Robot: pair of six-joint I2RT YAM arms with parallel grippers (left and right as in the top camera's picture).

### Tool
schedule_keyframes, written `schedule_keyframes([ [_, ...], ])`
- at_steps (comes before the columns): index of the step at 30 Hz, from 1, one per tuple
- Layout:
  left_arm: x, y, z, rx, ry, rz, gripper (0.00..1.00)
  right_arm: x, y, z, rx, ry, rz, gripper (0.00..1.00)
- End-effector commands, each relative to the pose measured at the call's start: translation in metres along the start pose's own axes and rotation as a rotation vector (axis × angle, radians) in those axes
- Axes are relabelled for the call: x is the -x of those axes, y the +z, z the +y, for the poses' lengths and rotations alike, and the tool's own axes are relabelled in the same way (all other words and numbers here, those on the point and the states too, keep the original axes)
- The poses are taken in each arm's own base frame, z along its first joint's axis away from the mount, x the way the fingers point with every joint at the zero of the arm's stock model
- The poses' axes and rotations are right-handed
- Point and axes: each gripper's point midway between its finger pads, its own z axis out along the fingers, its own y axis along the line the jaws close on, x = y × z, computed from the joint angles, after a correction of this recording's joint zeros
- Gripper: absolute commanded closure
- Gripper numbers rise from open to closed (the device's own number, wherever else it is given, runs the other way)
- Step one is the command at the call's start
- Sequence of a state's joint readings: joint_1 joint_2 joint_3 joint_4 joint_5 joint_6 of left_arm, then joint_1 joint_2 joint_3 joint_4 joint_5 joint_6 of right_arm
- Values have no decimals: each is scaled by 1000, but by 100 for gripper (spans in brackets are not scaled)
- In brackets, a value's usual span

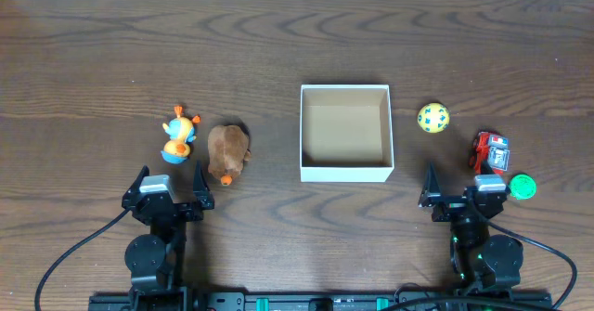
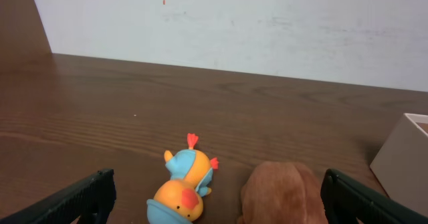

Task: Pack container
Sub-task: 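Raise the right gripper and move it toward the red toy truck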

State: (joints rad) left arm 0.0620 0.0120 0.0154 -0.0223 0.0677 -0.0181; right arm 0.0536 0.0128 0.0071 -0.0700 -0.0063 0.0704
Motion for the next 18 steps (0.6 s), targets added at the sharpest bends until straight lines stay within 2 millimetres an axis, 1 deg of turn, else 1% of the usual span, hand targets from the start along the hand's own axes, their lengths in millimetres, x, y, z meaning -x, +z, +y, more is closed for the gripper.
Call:
schedule_keyframes([
  [1, -14, 1, -1, -7, 12, 47, 2, -3, 0, 5, 31, 57, 18, 1],
  [5, -5, 0, -1, -8, -93, 22, 2, -9, 1, 6, 36, 59, 84, 1],
  [8, -1, -2, -2, -5, -116, 40, 2, -6, 1, 7, 33, 60, 125, 1],
  [10, 3, -4, -2, -1, -116, 68, 2, 2, 3, 7, 31, 61, 145, 1],
  [13, 14, -7, -3, 6, -117, 119, 2, 17, 9, 9, 30, 62, 180, 1],
  [16, 29, -7, -4, 15, -118, 177, 2, 32, 17, 10, 23, 64, 248, 1],
  [18, 43, -4, -6, 23, -119, 238, 2, 42, 25, 10, 18, 56, 310, 1],
])
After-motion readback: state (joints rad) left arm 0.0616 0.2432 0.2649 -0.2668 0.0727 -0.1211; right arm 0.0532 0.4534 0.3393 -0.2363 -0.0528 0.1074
